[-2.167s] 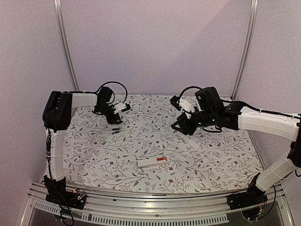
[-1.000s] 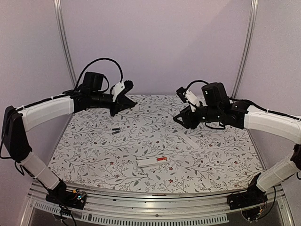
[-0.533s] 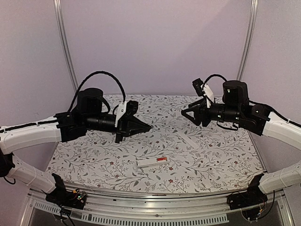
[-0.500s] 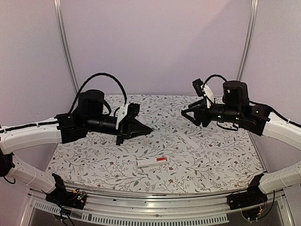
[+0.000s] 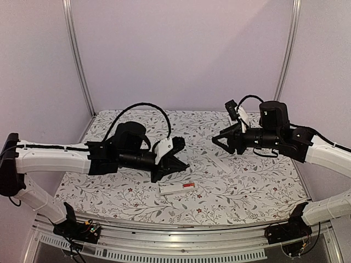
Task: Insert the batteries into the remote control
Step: Place the battery in the battery compartment.
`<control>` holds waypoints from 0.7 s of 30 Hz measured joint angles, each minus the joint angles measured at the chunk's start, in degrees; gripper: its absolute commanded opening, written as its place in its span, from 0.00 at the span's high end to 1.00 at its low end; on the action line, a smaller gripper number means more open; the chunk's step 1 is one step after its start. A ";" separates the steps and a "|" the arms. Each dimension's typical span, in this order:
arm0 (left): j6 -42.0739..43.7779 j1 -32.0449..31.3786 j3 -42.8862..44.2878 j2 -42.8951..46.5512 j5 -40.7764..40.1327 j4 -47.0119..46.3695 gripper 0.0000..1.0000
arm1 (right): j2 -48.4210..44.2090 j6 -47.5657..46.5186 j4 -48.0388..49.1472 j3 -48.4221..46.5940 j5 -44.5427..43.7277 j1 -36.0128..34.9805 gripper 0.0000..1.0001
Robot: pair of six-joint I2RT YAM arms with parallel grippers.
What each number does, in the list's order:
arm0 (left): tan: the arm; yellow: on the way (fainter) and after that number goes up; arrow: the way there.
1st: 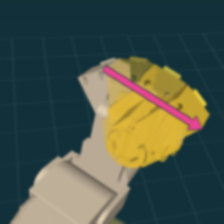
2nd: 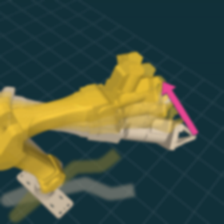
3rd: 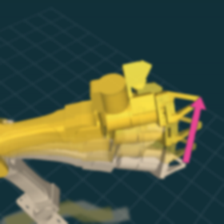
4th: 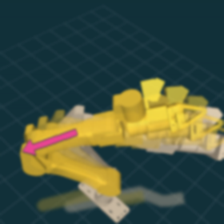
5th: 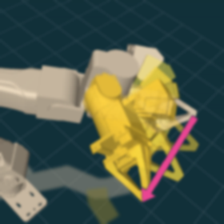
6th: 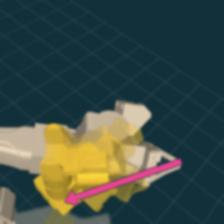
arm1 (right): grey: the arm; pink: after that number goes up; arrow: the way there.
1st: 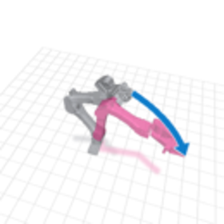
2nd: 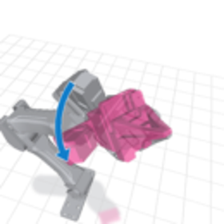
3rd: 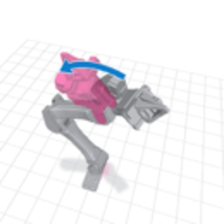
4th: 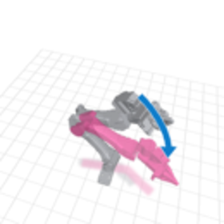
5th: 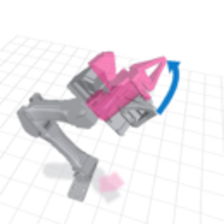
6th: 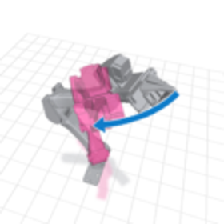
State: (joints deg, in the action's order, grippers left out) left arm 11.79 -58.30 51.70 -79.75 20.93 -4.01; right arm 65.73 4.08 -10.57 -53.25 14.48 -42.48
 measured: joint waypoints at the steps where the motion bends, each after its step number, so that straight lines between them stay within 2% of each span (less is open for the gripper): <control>1: -1.01 -0.09 0.00 -1.11 -1.18 -0.09 1.00 | 0.02 0.20 0.13 0.15 0.46 0.26 0.45; 9: -7.37 -0.28 1.84 -9.25 -7.87 -0.66 1.00 | 2.60 2.38 0.94 1.92 4.50 3.32 0.45; 21: -9.29 -0.59 3.67 -17.84 -8.57 -1.09 1.00 | 9.14 4.31 2.62 2.71 7.56 6.23 0.46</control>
State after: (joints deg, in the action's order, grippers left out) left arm 2.50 -58.89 55.37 -97.58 12.36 -5.10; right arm 74.87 8.38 -7.94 -50.54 22.04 -36.25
